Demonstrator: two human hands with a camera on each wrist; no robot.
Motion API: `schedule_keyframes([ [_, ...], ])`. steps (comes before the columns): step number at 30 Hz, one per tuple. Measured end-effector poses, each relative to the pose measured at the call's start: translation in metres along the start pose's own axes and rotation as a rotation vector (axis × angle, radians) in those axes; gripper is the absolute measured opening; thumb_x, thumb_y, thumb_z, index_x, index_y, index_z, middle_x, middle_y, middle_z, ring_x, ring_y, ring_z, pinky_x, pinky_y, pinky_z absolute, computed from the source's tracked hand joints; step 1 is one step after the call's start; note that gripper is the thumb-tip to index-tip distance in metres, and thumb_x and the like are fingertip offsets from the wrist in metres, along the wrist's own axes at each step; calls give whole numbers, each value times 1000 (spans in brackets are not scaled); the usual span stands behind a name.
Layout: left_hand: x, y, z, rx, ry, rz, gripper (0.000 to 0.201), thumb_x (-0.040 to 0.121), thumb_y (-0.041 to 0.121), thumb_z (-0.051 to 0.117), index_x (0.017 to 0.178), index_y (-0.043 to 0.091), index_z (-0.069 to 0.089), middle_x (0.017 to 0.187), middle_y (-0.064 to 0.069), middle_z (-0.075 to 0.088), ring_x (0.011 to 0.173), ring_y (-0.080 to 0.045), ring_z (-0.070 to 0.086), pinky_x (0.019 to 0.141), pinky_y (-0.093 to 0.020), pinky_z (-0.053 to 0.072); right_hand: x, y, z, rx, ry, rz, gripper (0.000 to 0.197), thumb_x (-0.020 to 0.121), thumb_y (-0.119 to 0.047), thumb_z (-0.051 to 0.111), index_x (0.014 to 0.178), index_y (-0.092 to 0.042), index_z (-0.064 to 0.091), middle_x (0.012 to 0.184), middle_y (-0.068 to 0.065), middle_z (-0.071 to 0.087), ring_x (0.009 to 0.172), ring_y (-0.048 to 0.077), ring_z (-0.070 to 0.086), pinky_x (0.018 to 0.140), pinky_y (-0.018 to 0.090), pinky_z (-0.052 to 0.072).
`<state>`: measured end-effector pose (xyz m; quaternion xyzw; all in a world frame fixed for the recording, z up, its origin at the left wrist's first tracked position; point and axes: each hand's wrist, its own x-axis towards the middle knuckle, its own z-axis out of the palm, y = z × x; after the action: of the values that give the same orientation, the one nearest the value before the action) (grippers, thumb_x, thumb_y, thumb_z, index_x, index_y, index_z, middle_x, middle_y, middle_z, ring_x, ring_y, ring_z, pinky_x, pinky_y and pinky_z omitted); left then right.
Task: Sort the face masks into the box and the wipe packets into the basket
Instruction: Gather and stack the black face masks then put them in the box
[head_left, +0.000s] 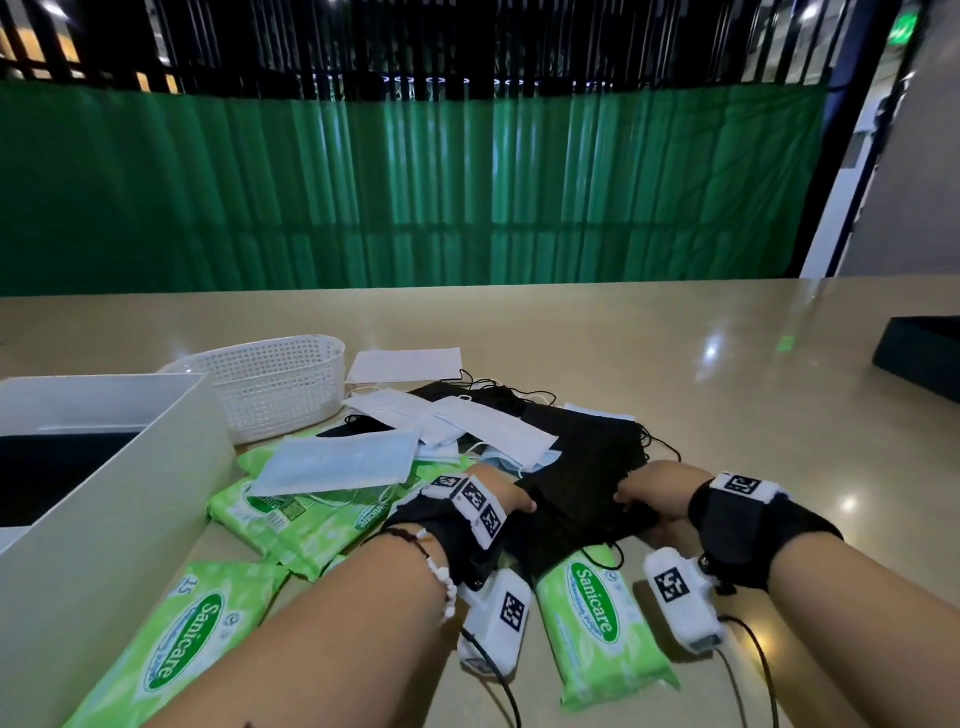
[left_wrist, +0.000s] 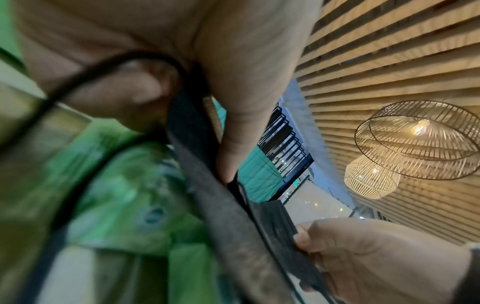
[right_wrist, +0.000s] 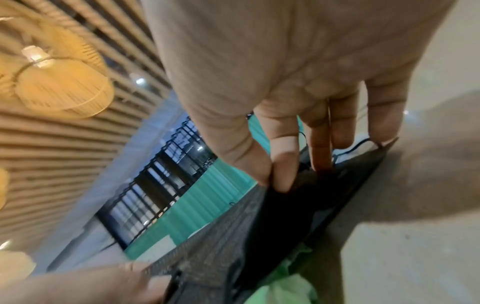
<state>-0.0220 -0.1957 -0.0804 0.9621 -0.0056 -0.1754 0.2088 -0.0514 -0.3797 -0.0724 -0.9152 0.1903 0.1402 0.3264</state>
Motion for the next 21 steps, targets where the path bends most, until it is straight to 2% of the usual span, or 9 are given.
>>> schedule_keyframes([
  [1,0,-4,-3,3,-17,18,62,91,44,54,135,2,42,138,-14,47,128,-27,45,104,-31,35,-6,-4,-1,-110,15,-31,20,92,-24,51,84,-9,62,102,12,62,89,21,54,74,25,40],
  [2,0,-8,-6,5,-28,29,60,92,43,52,136,3,43,138,-13,47,127,-26,45,101,-29,35,-13,-9,-2,-159,27,-65,22,93,-24,49,83,-10,63,102,9,63,90,19,54,70,23,39],
  [4,-3,-16,-11,-34,-12,79,55,93,39,52,135,4,44,139,-11,47,126,-26,46,97,-27,35,-18,-10,-5,-164,1,-128,27,91,-20,52,65,-14,58,75,1,60,68,12,51,52,15,35],
  [5,-6,-21,-13,-61,-15,95,52,94,37,51,133,4,46,137,-11,48,125,-26,46,96,-27,35,-19,-11,-5,-141,-9,-118,28,90,-18,54,61,-16,55,65,-3,55,58,10,46,46,14,33],
  [8,-11,-25,-16,-190,-74,128,47,96,38,47,129,5,52,134,-12,51,123,-27,49,93,-28,38,-24,-13,0,20,-109,-86,28,87,-12,54,60,-12,57,59,-2,57,50,11,45,46,21,30],
  [12,-17,-29,-17,-308,-61,121,44,99,35,40,131,6,49,132,-14,52,120,-28,51,89,-25,36,-31,-13,16,-24,-245,-40,33,90,-10,49,58,-9,57,43,-6,56,35,5,44,43,18,27],
  [15,-19,-32,-13,-331,-79,142,35,101,31,36,120,10,55,131,-14,53,117,-26,52,85,-21,34,-33,-11,23,46,-335,-28,24,89,-8,48,67,-7,58,56,1,61,41,9,47,43,18,28],
  [19,-23,-29,-7,-182,-108,197,44,92,42,51,115,6,60,120,-13,59,108,-24,55,83,-26,40,-35,-12,25,-17,-319,-34,24,88,-10,51,66,-9,59,55,-3,61,47,10,49,42,17,35],
  [21,-25,-30,-3,-191,-91,222,42,89,39,58,116,7,60,118,-11,60,110,-23,56,85,-26,42,-36,-14,27,-52,-323,-41,21,89,-13,53,68,-11,58,58,-2,59,50,10,50,46,19,38],
])
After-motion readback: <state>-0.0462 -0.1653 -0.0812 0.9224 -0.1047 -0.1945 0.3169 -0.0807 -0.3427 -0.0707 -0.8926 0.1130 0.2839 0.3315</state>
